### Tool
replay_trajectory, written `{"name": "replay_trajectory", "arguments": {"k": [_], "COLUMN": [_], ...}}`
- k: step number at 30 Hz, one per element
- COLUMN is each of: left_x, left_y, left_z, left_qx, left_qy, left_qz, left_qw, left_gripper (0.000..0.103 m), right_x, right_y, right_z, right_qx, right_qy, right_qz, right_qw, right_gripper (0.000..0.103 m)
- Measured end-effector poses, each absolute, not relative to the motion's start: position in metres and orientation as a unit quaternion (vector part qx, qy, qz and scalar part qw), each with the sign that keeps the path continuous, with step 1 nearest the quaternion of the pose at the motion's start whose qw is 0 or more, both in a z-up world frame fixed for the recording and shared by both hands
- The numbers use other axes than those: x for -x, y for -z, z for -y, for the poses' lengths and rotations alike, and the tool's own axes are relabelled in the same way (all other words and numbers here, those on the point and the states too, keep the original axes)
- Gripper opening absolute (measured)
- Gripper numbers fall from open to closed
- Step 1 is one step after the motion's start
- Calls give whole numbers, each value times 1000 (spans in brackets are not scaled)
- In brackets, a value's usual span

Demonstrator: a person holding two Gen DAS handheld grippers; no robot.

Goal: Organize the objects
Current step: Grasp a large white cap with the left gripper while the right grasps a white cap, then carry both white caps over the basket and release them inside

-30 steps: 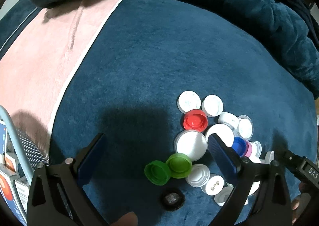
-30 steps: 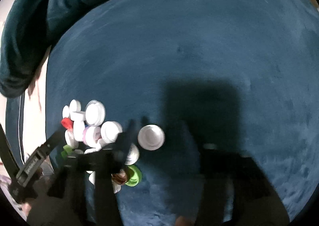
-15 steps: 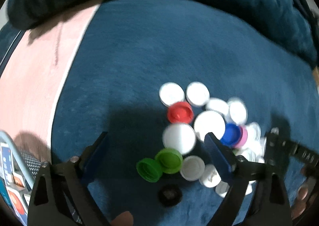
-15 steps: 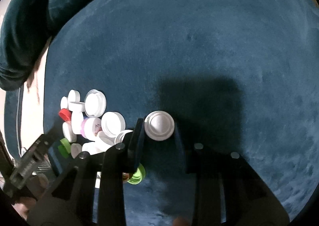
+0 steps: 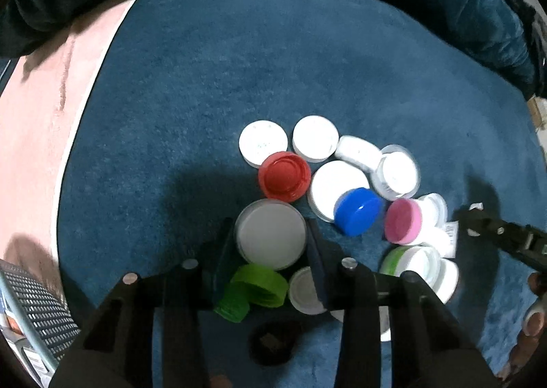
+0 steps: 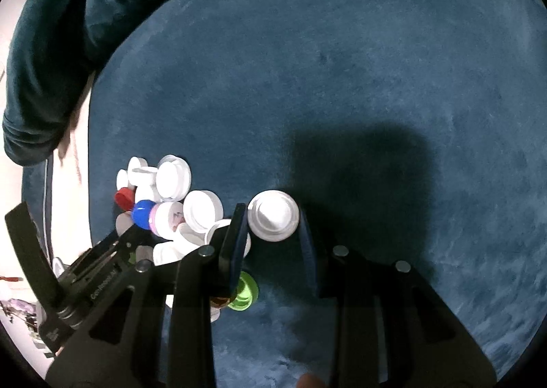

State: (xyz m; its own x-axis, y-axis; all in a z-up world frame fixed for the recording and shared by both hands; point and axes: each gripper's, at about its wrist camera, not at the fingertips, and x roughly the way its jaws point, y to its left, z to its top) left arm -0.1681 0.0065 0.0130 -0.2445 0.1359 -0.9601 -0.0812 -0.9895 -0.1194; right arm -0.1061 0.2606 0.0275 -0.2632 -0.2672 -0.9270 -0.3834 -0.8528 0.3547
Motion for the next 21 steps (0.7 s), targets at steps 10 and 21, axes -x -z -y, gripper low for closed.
{"name": "replay_trajectory", "arguments": {"k": [10,21], "left_x": [153,75], "left_y": [-62,-137], "left_z": [7,63], "left_qx": [607,567], "left_qy": [-790,-822], "left_qz": [62,53], "left_qw": [66,9], "left_gripper": [42,42], "right_x": [87,55], "right_y": [-53,-115], "right_z": [-245,-157], "right_qx": [597,565], "right_qy": [-755,-773], "right_qz": [-269,-282], "right_qw": [27,-64], "right_gripper": [30,30]}}
